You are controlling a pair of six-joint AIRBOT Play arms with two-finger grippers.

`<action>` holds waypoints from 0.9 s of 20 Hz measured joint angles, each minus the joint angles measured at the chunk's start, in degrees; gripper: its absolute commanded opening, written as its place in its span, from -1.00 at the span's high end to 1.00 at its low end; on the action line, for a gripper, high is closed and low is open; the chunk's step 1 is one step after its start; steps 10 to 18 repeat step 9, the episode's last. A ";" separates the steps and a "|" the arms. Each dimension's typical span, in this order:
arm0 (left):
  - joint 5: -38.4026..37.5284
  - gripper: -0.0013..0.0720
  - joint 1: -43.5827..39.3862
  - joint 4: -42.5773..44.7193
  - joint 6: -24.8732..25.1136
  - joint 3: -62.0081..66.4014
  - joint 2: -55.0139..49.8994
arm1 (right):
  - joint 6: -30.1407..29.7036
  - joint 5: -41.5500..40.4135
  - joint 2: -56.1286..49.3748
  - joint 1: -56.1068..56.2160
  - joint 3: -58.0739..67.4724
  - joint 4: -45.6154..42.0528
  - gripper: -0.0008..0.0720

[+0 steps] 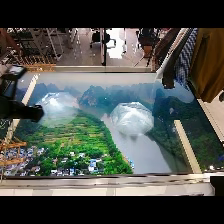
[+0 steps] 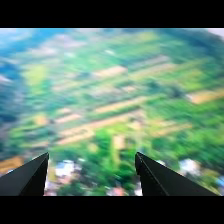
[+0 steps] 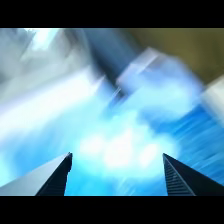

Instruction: Fold the clothes and pants, and hang the long-sleeved shirts on hangers.

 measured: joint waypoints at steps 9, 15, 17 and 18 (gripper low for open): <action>3.67 -0.62 0.00 9.49 -1.62 0.02 2.80 | -4.02 -12.83 -4.37 26.77 -8.55 -10.75 0.94; 3.67 -0.62 0.00 9.49 -1.62 0.02 2.80 | -4.02 -12.83 -4.37 26.77 -8.55 -10.75 0.94; 3.67 -0.62 0.00 9.49 -1.62 0.02 2.80 | -4.02 -12.83 -4.37 26.77 -8.55 -10.75 0.94; 3.67 -0.62 0.00 9.49 -1.62 0.02 2.80 | -4.02 -12.83 -4.37 26.77 -8.55 -10.75 0.94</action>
